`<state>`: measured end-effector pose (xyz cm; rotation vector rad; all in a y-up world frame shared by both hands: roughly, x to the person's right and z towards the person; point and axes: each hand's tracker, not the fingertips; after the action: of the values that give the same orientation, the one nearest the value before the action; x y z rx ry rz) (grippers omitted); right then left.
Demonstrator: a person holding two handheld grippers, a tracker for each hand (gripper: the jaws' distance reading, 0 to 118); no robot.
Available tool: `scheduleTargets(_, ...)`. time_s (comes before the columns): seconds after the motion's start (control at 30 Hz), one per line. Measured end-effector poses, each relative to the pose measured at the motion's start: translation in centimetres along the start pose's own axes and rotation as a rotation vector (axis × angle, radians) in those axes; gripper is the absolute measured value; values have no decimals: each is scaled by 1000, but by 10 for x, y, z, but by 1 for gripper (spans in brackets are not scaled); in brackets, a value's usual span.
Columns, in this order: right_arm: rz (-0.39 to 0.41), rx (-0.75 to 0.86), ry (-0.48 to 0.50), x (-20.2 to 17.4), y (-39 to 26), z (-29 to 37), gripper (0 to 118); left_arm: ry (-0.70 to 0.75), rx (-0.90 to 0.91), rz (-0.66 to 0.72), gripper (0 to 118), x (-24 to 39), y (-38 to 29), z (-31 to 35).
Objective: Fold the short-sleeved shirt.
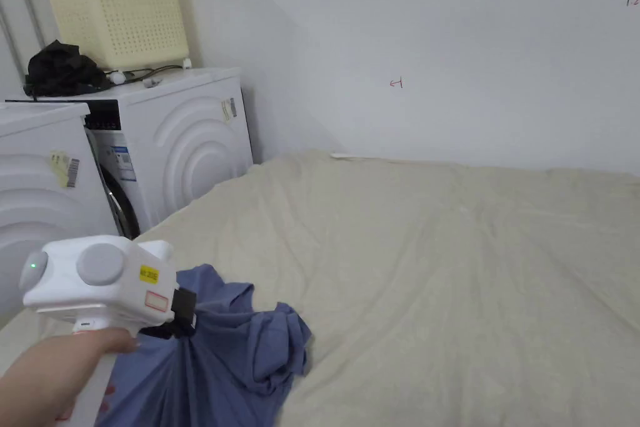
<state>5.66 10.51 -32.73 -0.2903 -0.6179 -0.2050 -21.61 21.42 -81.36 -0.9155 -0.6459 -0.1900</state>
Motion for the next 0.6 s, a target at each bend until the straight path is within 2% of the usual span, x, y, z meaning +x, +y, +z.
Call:
scheduleTargets(0.07,-21,32,-8,2,-1,2,0,-3,23,-14,3,5,14,42)
scheduleTargets(0.17,-60,73,-45,4,-4,6,0,-9,152,-110,3,33,37,108)
scheduleTargets(0.33,-123,67,-38,21,-4,11,0,-126,293,-191,3,111,75,202)
scheduleTargets(0.47,-142,133,-63,38,0,26,0,-214,342,-357,3,205,89,250)
scheduleTargets(0.6,-216,199,-98,66,7,45,0,-297,335,-601,3,308,84,270)
